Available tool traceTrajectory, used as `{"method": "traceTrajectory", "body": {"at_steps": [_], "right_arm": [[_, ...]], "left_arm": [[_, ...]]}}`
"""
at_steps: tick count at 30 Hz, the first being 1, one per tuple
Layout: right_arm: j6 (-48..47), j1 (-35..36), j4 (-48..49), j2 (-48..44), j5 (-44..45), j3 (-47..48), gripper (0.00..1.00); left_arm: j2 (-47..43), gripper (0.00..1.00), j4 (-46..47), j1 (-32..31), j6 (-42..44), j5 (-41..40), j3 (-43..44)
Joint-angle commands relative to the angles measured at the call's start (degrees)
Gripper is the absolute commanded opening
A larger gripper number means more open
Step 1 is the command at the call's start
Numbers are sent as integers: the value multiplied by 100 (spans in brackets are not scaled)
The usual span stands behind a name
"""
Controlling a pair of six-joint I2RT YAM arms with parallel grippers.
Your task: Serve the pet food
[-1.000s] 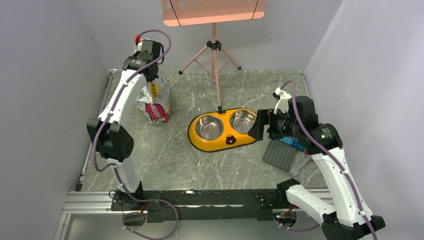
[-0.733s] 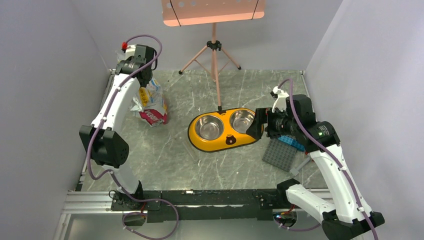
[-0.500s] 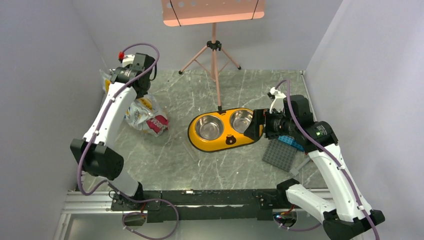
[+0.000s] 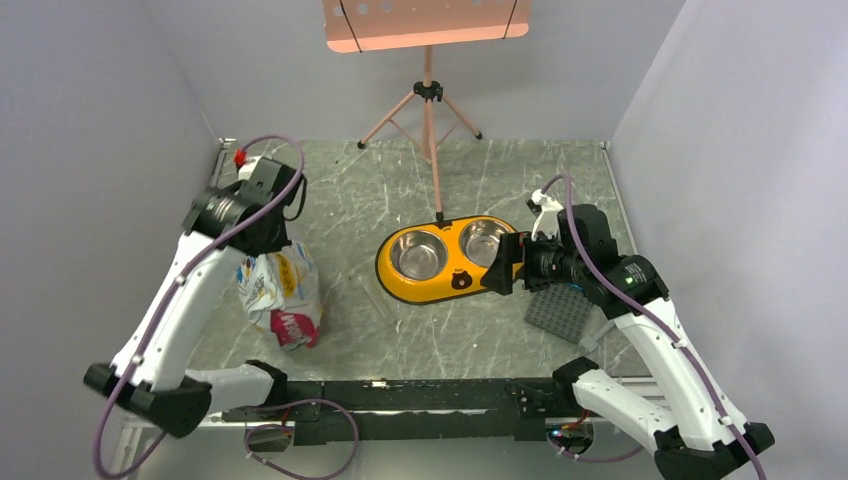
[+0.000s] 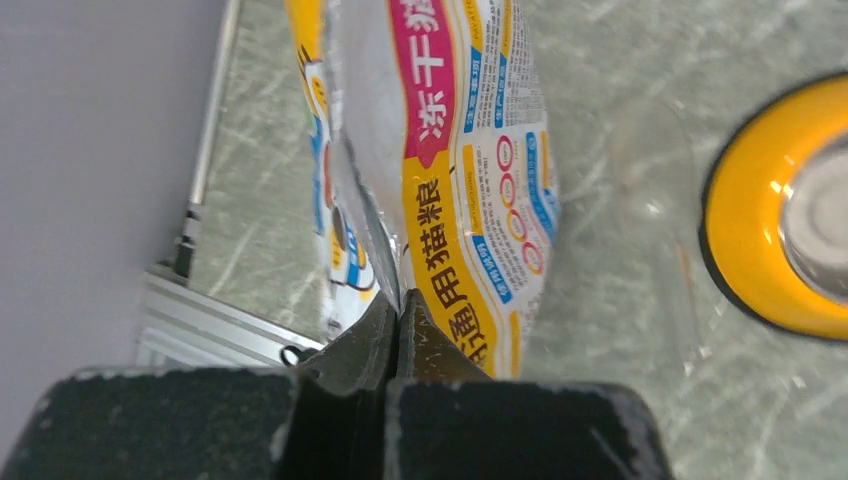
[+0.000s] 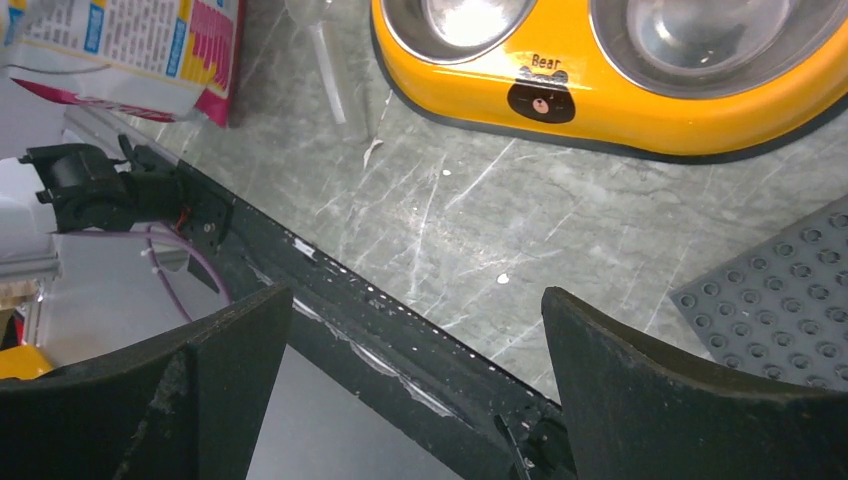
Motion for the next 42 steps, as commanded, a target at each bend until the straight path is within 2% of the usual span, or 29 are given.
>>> {"method": "traceTrajectory", "body": {"at_steps": [1,5,9,12,17,23,26,30,33,38,42], "right_arm": [[319,185,494,-172,-113,-78,100],[508,396,707,-105,-108,-192,100],[839,781,1058,66,-8,-212,100],[1130,1244,1369,271,175,-132,100],[1505,2453,1988,882,740,296,100],[1981,3663,2443,2095,1334,1222,99],[1889,4158,2654,2467,1644,1614,99],[1656,4447,2691,2640,2108,1869,99],[1543,4516,2657,2822,2300,1942,92],[1305,4597,2147,3314,2860,2316,66],[1049,4598,2208,3393,2861,2235,55]], "left_arm": [[-1029,0,1352,-24,275,1238,-288],[-1396,0,2071,-165,-572,2413,-1101],[-1389,0,2584,-357,-1188,3167,-1280],[-1215,0,2751,-556,-1471,3393,-1017],[-1088,0,3041,-791,-1868,3578,-739],[-1299,0,3928,-803,-2714,4109,-1266],[-1136,0,3692,-807,-2591,3928,-869],[-955,0,3097,-804,-2398,3716,-403],[-1124,0,3192,-807,-2564,3802,-664],[-1402,2,2918,-802,-2429,3548,-736],[-1553,30,2657,-786,-2090,2962,-554]]}}
